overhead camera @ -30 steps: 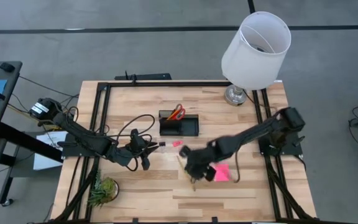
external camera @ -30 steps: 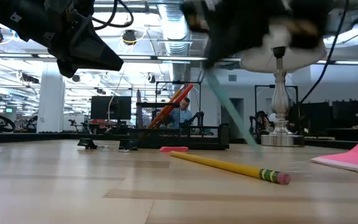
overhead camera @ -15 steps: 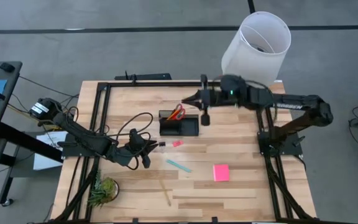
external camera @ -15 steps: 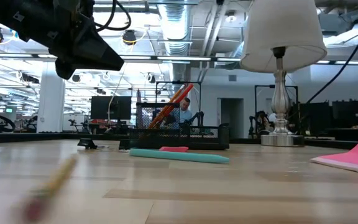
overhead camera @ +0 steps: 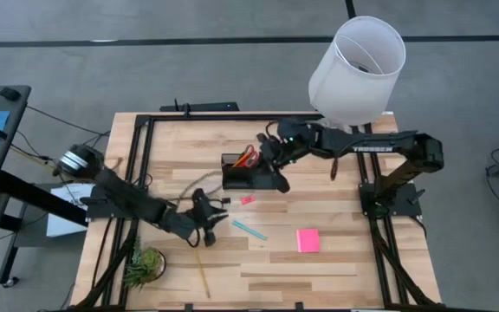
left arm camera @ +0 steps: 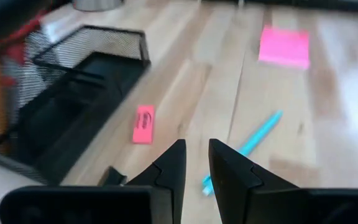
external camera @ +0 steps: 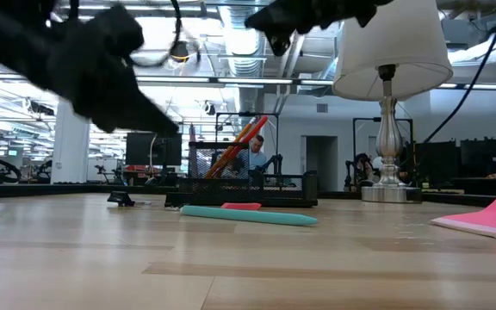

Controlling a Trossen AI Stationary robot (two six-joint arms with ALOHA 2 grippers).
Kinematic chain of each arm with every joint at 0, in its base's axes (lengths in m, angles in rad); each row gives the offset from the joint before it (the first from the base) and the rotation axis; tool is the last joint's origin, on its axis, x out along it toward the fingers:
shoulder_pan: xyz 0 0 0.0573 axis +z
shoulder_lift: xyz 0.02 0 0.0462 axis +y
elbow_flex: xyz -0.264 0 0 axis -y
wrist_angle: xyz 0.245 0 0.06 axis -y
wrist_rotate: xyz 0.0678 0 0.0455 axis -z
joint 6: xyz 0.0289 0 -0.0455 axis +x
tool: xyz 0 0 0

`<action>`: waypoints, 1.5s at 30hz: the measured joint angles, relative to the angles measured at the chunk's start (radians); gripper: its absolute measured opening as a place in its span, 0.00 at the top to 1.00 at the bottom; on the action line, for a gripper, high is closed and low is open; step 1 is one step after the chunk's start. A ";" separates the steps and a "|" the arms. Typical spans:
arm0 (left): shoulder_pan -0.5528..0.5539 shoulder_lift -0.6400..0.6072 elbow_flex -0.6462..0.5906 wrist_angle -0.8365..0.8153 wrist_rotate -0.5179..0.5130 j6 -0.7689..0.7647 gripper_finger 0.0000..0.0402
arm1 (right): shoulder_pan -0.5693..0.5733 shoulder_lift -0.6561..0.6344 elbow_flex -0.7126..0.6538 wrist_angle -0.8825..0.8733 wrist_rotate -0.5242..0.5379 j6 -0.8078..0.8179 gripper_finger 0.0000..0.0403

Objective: Pick and place office supplies into organizer
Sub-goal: Put the blue pen into the top left compartment of the black desk organizer

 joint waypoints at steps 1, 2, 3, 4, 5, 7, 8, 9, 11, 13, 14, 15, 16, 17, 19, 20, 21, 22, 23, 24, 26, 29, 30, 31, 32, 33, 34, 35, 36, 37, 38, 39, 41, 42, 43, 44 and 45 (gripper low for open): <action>0.006 0.051 0.004 0.041 0.005 0.025 0.85 | 0.006 -0.015 0.000 -0.006 0.012 -0.003 1.00; 0.014 0.098 0.010 0.084 0.025 0.042 0.85 | 0.011 -0.029 0.001 -0.008 0.018 -0.004 1.00; 0.026 0.137 0.017 0.120 0.055 0.058 0.85 | 0.013 -0.043 0.002 -0.005 0.023 -0.006 1.00; 0.041 0.175 0.029 0.152 0.094 0.075 0.85 | 0.012 -0.062 0.002 -0.014 0.031 -0.006 1.00; 0.059 0.209 0.045 0.180 0.144 0.092 0.85 | 0.011 -0.080 0.002 -0.030 0.039 -0.007 1.00; 0.105 0.255 0.067 0.208 0.242 0.117 0.85 | 0.006 -0.113 0.002 -0.031 0.041 -0.006 1.00; 0.130 0.277 0.083 0.215 0.291 0.122 0.85 | 0.006 -0.129 0.003 -0.035 0.041 -0.006 1.00; 0.158 0.294 0.099 0.218 0.340 0.122 0.85 | 0.005 -0.144 0.003 -0.051 0.042 -0.006 1.00; 0.208 0.313 0.116 0.221 0.437 0.125 0.85 | 0.009 -0.166 0.003 -0.066 0.042 -0.006 1.00; 0.244 0.337 0.130 0.223 0.534 0.138 0.85 | 0.017 -0.187 0.002 -0.108 0.041 -0.005 1.00; 0.255 0.339 0.130 0.218 0.576 0.150 0.85 | 0.020 -0.192 0.002 -0.114 0.042 -0.006 1.00; 0.262 0.339 0.130 0.225 0.611 0.161 0.85 | 0.025 -0.197 0.002 -0.123 0.043 -0.006 1.00; 0.263 0.338 0.130 0.240 0.636 0.170 0.85 | 0.030 -0.203 0.002 -0.145 0.043 -0.006 1.00; 0.264 0.338 0.129 0.254 0.649 0.179 0.85 | 0.034 -0.206 0.002 -0.159 0.043 -0.006 1.00; 0.259 0.338 0.125 0.277 0.666 0.193 0.85 | 0.043 -0.206 0.002 -0.172 0.046 -0.011 1.00; 0.254 0.338 0.125 0.288 0.678 0.197 0.85 | 0.048 -0.207 0.002 -0.187 0.055 -0.021 1.00; 0.250 0.337 0.126 0.292 0.686 0.201 0.85 | 0.053 -0.206 0.002 -0.198 0.071 -0.030 1.00; 0.246 0.336 0.126 0.285 0.689 0.202 0.85 | 0.058 -0.205 0.002 -0.204 0.086 -0.040 1.00; 0.241 0.336 0.126 0.266 0.687 0.202 0.85 | 0.062 -0.205 0.002 -0.215 0.104 -0.053 1.00; 0.237 0.337 0.125 0.241 0.682 0.204 0.85 | 0.068 -0.205 0.002 -0.228 0.118 -0.062 1.00; 0.236 0.336 0.125 0.220 0.671 0.224 0.85 | 0.076 -0.204 0.002 -0.239 0.132 -0.079 1.00; 0.240 0.335 0.126 0.202 0.655 0.237 0.85 | 0.089 -0.204 0.002 -0.242 0.144 -0.082 1.00; 0.243 0.335 0.126 0.201 0.655 0.240 0.85 | 0.093 -0.204 0.002 -0.241 0.145 -0.082 1.00; 0.246 0.335 0.126 0.200 0.654 0.245 0.85 | 0.098 -0.204 0.002 -0.241 0.145 -0.082 1.00; 0.249 0.335 0.126 0.198 0.654 0.249 0.85 | 0.102 -0.204 0.002 -0.241 0.145 -0.082 1.00; 0.251 0.335 0.126 0.194 0.653 0.251 0.85 | 0.106 -0.204 0.002 -0.241 0.145 -0.082 1.00; 0.253 0.335 0.126 0.188 0.653 0.252 0.85 | 0.109 -0.204 0.002 -0.241 0.145 -0.082 1.00; 0.254 0.335 0.126 0.182 0.652 0.252 0.85 | 0.112 -0.204 0.002 -0.241 0.145 -0.082 1.00; 0.255 0.335 0.126 0.180 0.650 0.253 0.85 | 0.115 -0.204 0.002 -0.241 0.145 -0.082 1.00; 0.256 0.335 0.126 0.186 0.648 0.262 0.85 | 0.116 -0.204 0.002 -0.241 0.145 -0.082 1.00; 0.256 0.335 0.126 0.196 0.647 0.275 0.85 | 0.119 -0.204 0.002 -0.241 0.145 -0.082 1.00; 0.256 0.337 0.125 0.214 0.654 0.292 0.85 | 0.121 -0.204 0.002 -0.241 0.145 -0.082 1.00; 0.257 0.339 0.123 0.251 0.681 0.322 0.85 | 0.120 -0.204 0.002 -0.241 0.145 -0.082 1.00; 0.256 0.339 0.123 0.269 0.689 0.333 0.85 | 0.120 -0.204 0.002 -0.241 0.145 -0.082 1.00; 0.256 0.339 0.124 0.281 0.695 0.339 0.85 | 0.120 -0.204 0.002 -0.241 0.145 -0.082 1.00; 0.257 0.338 0.124 0.285 0.697 0.339 0.85 | 0.120 -0.204 0.002 -0.241 0.145 -0.082 1.00; 0.258 0.338 0.124 0.282 0.696 0.339 0.85 | 0.120 -0.204 0.002 -0.241 0.144 -0.082 1.00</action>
